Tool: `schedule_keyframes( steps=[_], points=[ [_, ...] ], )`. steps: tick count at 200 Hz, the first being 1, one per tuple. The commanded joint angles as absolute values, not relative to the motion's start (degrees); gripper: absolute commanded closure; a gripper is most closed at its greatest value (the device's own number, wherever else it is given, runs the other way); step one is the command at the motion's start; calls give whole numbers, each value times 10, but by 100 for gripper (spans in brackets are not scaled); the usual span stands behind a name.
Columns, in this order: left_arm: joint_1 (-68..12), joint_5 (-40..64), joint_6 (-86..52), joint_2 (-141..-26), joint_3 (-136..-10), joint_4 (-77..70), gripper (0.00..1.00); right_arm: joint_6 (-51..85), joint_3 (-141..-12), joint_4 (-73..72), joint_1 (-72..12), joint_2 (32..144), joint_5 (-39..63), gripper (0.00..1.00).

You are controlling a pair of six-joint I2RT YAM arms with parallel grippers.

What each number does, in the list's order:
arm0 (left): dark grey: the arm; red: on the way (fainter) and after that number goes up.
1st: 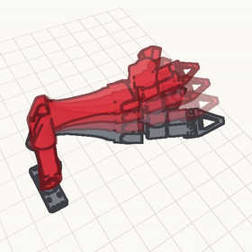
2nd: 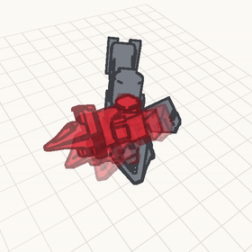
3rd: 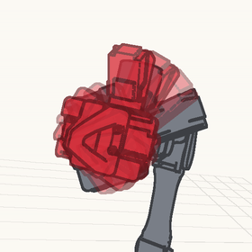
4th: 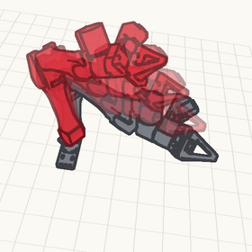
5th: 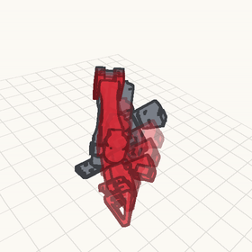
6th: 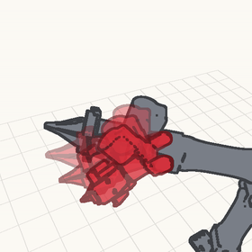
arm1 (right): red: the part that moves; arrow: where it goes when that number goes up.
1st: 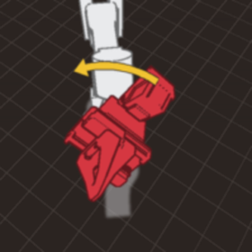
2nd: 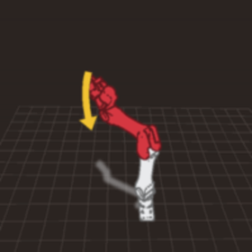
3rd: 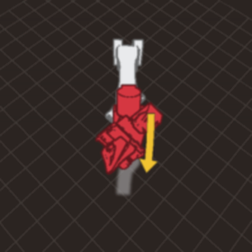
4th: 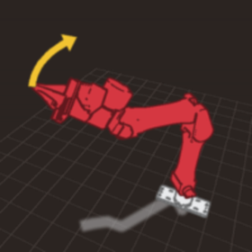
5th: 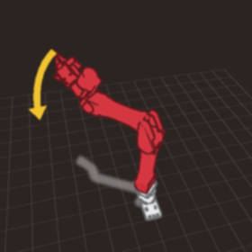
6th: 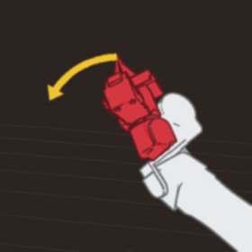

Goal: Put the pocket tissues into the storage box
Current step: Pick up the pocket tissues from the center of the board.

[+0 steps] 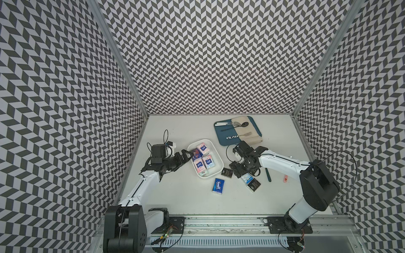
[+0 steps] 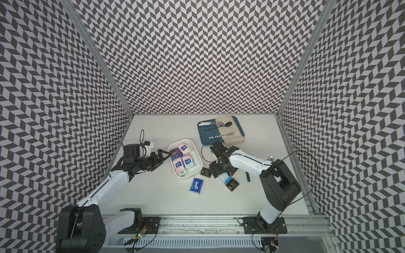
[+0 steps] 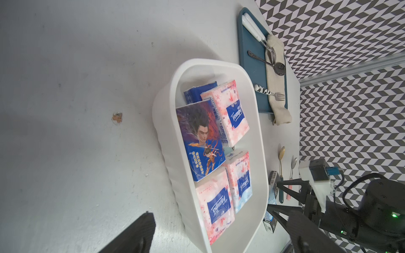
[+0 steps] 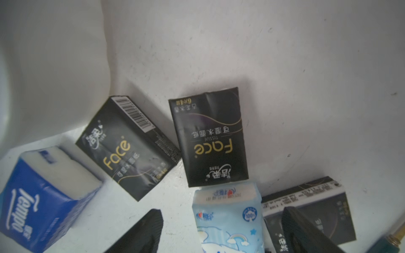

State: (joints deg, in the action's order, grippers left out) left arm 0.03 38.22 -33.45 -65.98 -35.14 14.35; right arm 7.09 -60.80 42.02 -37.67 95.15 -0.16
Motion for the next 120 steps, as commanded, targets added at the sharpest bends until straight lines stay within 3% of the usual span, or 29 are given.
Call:
schedule_keyframes(
  steps=[1,89,120],
  points=[
    [-1,377,-328,-653,-352,149,0,62,-606,400,-374,962,-3,12],
    [-1,379,-323,-658,-352,144,0,84,-598,408,-369,1005,-23,17],
    [-1,379,-322,-659,-352,145,0,87,-601,406,-369,1008,-14,28]
  ],
)
